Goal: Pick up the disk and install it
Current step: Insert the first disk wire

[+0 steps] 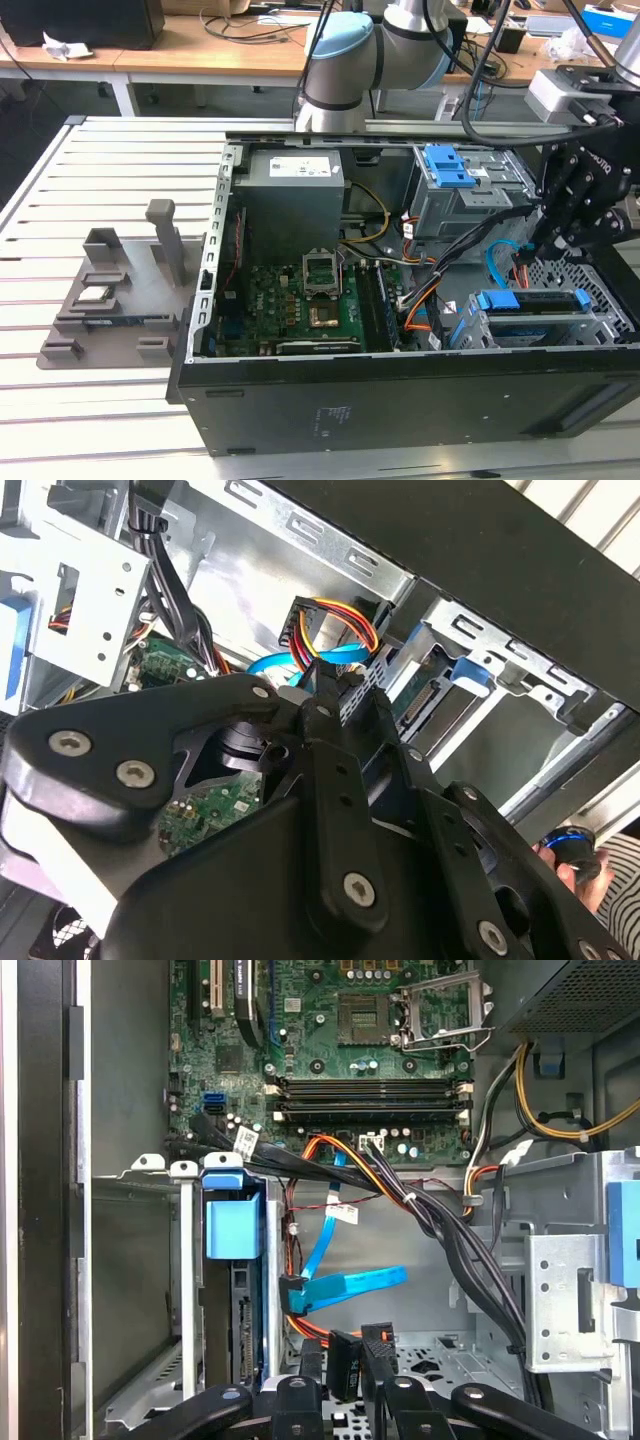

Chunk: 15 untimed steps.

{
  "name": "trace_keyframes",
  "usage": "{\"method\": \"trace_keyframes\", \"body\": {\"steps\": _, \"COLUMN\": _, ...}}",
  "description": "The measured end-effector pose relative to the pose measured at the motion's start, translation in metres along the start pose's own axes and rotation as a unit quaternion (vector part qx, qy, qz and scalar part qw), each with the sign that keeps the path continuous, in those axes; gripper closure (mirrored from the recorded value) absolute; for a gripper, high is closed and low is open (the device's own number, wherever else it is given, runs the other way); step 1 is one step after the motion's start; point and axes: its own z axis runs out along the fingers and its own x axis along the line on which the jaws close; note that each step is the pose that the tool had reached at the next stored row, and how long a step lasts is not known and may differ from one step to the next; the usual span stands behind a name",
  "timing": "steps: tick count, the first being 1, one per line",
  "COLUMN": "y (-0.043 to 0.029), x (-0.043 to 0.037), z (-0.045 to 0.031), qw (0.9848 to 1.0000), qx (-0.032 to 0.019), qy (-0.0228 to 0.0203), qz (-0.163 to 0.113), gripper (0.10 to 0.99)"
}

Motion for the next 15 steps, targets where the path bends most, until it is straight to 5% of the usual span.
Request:
{"method": "trace_keyframes", "body": {"steps": 3, "y": 0.0000, "x": 0.0000, "z": 0.0000, "qw": 1.0000, "qx": 0.0000, "qy": 0.0004, "qz": 0.000, "gripper": 0.800}}
{"method": "trace_keyframes", "body": {"steps": 5, "y": 0.0000, "x": 0.0000, "z": 0.0001, "qw": 1.0000, "qx": 0.0000, "qy": 0.0005, "qz": 0.000, "gripper": 0.914}}
{"method": "trace_keyframes", "body": {"steps": 11, "y": -0.0001, "x": 0.0011, "z": 0.0001, "qw": 1.0000, "qx": 0.0000, "qy": 0.0014, "qz": 0.000, "gripper": 0.918}}
{"method": "trace_keyframes", "body": {"steps": 15, "y": -0.0006, "x": 0.0235, "z": 0.0011, "qw": 1.0000, "qx": 0.0002, "qy": 0.0094, "qz": 0.000, "gripper": 0.918}}
